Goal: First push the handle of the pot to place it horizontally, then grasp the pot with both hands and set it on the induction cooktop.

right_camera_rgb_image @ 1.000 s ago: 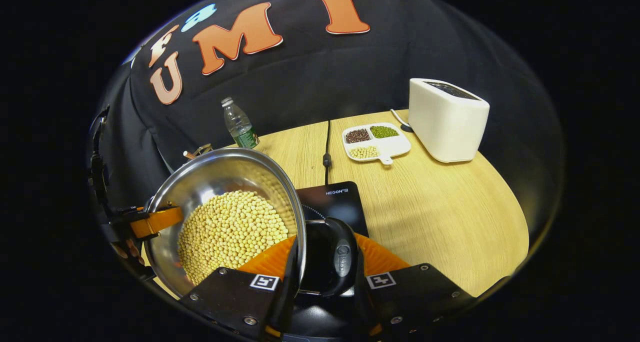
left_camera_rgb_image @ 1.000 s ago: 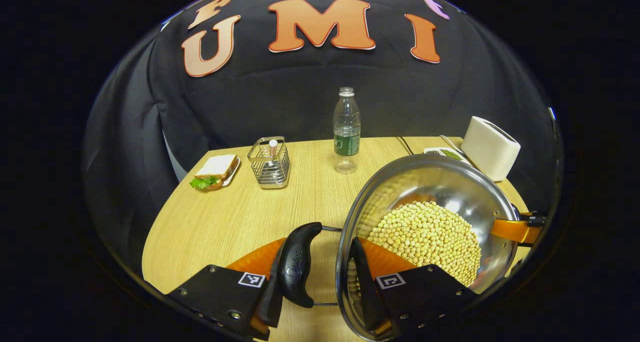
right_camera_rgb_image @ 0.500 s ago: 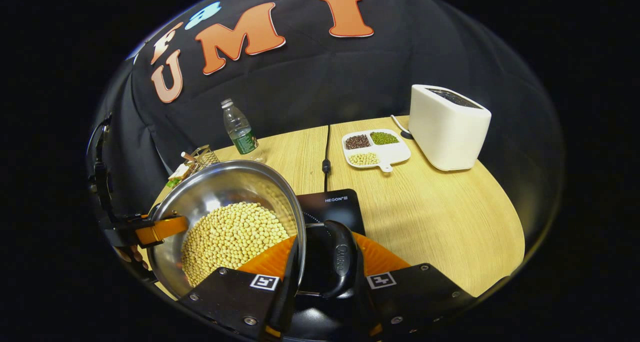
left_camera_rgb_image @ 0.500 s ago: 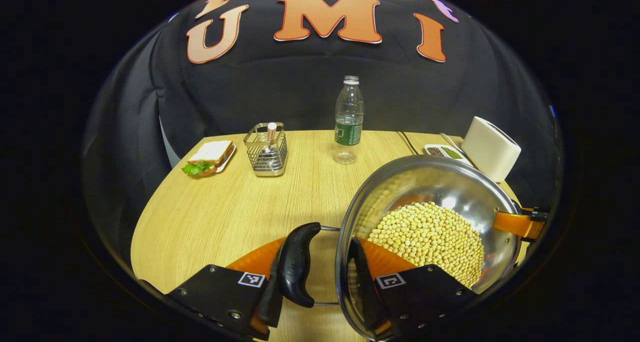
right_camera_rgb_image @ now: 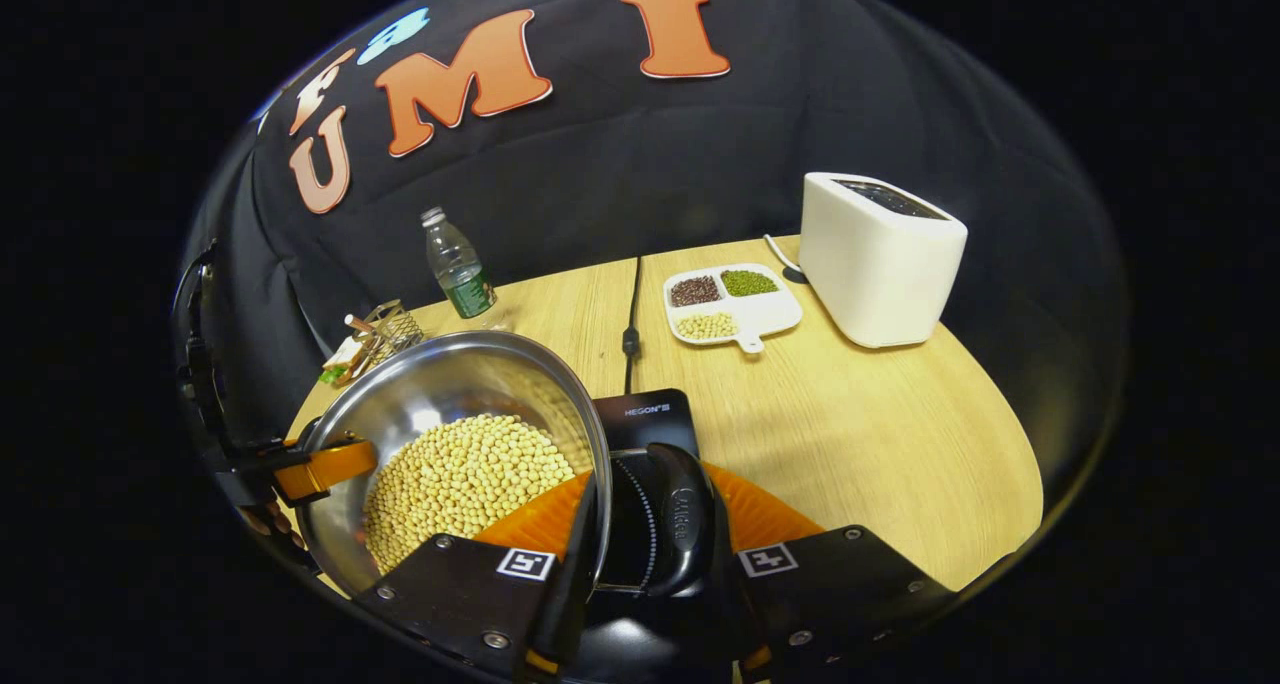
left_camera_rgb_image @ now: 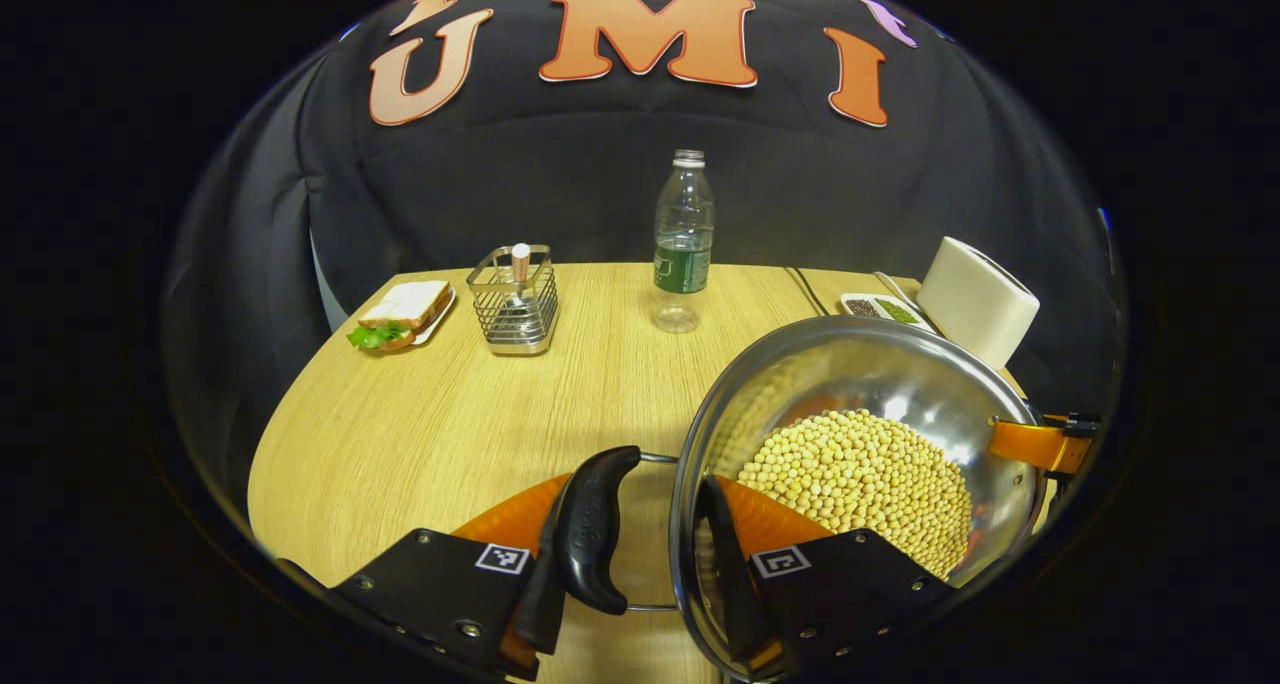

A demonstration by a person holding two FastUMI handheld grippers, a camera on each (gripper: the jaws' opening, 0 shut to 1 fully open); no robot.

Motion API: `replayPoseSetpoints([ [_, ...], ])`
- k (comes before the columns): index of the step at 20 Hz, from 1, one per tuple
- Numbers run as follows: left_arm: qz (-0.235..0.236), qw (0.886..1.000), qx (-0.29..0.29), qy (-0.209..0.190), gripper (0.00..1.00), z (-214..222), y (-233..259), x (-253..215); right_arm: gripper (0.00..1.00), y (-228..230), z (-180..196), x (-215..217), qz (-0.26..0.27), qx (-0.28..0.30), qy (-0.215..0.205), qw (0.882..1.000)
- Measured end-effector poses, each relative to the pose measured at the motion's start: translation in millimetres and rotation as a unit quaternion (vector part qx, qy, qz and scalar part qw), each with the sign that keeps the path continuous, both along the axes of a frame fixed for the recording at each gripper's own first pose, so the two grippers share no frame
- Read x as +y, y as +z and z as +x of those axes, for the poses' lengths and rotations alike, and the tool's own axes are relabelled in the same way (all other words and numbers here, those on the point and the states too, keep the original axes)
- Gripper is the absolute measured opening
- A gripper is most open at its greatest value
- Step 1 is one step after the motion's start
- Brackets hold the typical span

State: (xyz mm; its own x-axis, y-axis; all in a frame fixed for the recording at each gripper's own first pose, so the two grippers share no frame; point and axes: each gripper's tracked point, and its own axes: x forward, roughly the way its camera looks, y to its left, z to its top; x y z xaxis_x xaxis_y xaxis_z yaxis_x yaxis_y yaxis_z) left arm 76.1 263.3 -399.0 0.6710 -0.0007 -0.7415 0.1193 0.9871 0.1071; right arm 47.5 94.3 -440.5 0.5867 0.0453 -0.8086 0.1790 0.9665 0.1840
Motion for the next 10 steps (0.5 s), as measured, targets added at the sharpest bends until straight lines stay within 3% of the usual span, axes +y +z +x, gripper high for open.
replayPoseSetpoints([
  [4,-0.001,1.0,-0.004,-0.003,0.66,1,11,6,0.63,-2,2,-14,-0.037,-0.009,-0.01,0.999],
  [6,-0.007,1.0,-0.01,0.007,0.72,2,13,3,0.66,6,5,-15,-0.044,-0.025,-0.01,0.999],
  [8,-0.016,0.999,-0.037,0.011,0.74,5,33,5,0.69,29,15,-22,-0.08,-0.074,-0.001,0.994],
  [10,-0.011,0.996,-0.093,0.011,0.82,12,74,12,0.75,64,24,-19,-0.103,-0.131,0.015,0.986],
])
